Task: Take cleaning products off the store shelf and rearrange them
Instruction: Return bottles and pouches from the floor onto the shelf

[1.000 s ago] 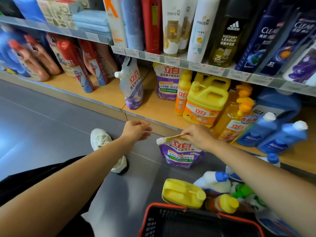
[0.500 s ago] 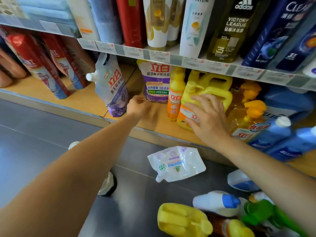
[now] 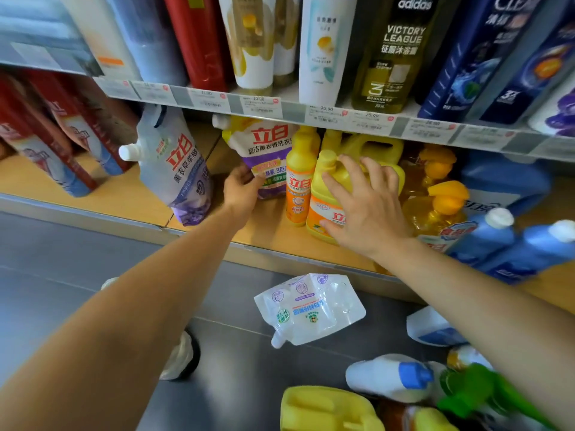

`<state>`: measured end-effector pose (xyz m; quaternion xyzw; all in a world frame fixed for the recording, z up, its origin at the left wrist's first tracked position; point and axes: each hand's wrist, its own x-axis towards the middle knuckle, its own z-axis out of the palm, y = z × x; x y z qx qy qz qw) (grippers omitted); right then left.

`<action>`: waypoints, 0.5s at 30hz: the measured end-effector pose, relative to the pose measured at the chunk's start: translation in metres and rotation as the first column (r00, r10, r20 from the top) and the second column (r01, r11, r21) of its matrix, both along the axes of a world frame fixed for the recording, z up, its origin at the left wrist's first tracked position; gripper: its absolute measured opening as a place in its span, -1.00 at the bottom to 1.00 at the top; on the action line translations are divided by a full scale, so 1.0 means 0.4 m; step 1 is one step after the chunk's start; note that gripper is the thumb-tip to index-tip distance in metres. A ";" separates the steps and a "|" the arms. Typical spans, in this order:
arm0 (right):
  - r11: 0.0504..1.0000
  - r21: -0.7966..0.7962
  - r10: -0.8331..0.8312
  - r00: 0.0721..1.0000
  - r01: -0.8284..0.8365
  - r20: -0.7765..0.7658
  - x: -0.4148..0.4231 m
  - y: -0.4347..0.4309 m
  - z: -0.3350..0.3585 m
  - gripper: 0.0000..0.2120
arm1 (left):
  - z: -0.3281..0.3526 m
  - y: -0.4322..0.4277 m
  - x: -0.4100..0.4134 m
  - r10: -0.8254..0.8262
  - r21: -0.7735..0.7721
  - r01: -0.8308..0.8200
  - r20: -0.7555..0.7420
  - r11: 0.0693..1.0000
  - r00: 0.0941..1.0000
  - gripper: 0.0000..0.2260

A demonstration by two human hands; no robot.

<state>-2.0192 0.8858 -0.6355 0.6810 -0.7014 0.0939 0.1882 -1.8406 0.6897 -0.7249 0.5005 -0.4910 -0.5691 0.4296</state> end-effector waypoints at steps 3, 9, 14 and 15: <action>1.000 -0.015 -0.008 1.000 0.009 0.028 0.006 0.000 0.001 -0.27 | -0.003 0.081 0.028 -0.055 0.032 0.056 -0.048 0.998 0.997 -0.72; 0.999 -0.052 -0.012 0.998 0.015 0.060 0.009 -0.005 -0.001 -0.31 | 0.107 0.094 0.068 0.048 -0.192 -0.060 -0.066 0.980 0.997 -0.31; 0.999 -0.026 -0.023 0.998 0.025 0.057 0.007 -0.001 0.005 -0.28 | 0.210 0.040 0.053 0.033 -0.204 -0.040 -0.038 0.978 0.999 -0.53; 0.999 -0.020 -0.024 0.998 0.025 0.062 0.006 -0.001 0.007 -0.28 | 0.215 0.035 0.053 0.052 -0.226 -0.043 0.035 0.973 0.998 -0.64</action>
